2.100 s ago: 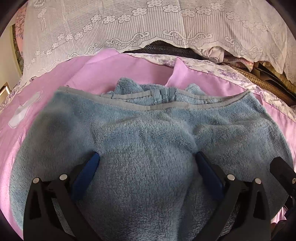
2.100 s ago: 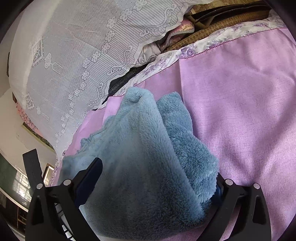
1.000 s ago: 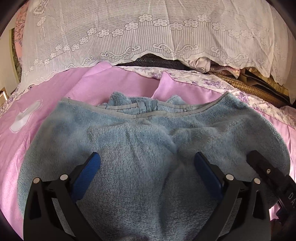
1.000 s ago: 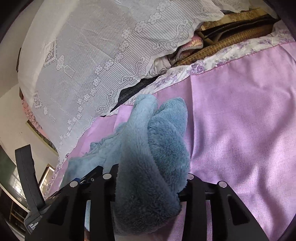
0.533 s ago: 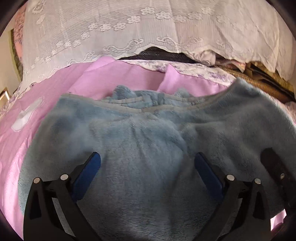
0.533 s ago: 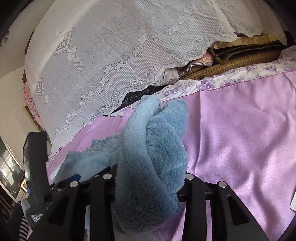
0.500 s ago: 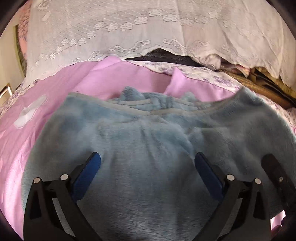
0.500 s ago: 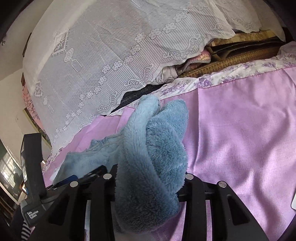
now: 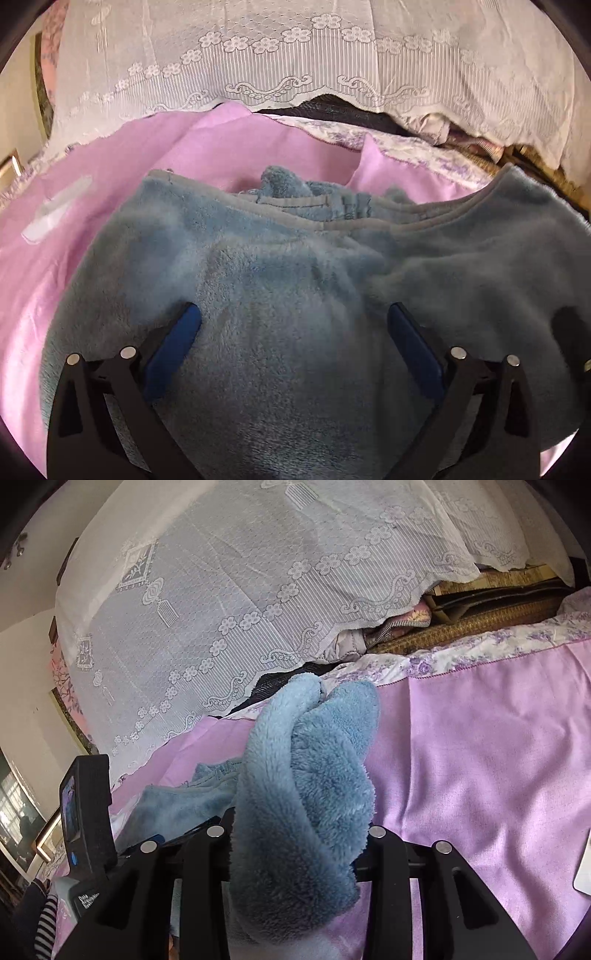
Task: Fold small clothes
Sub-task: 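Lift the side edge with the right gripper and fold it across the jacket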
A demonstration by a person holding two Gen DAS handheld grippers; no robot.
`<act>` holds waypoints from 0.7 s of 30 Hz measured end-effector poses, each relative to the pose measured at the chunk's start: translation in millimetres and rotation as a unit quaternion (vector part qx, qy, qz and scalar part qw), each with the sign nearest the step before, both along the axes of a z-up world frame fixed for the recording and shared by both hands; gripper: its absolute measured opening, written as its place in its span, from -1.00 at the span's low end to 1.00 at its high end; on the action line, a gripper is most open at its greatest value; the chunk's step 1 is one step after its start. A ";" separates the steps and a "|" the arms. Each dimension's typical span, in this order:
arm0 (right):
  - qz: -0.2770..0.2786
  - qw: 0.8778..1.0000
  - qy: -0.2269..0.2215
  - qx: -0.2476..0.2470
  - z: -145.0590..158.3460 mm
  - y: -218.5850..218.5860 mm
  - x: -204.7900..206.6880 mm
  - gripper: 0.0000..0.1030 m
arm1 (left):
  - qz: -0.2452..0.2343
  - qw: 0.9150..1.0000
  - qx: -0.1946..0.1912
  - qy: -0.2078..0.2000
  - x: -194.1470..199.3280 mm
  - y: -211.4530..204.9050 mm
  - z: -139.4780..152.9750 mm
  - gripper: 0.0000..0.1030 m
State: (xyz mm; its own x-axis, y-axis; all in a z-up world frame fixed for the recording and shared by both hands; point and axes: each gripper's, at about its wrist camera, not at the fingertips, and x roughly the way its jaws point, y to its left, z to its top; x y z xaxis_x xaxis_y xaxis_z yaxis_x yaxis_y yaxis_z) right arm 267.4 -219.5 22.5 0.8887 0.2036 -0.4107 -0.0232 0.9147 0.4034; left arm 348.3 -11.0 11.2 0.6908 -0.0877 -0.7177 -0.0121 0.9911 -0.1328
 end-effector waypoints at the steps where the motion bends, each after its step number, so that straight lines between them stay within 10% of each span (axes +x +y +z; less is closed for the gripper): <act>1: 0.002 1.000 -0.008 -0.010 4.5 5.4 -3.1 -0.29 | -0.009 1.000 -0.022 0.000 -1.0 2.4 3.9 0.91; 21: 0.055 0.987 -0.088 -0.121 65.2 145.1 -31.4 -0.31 | 0.013 0.998 -0.050 -0.020 -23.4 89.1 41.8 0.81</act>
State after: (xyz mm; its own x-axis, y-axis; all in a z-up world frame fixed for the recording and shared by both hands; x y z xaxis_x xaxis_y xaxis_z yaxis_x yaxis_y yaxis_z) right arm 236.0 -74.4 87.7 0.9291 0.2172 -0.2994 -0.1776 0.9720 0.1539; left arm 324.9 78.1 53.0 0.7225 -0.1388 -0.6773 -0.0310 0.9721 -0.2324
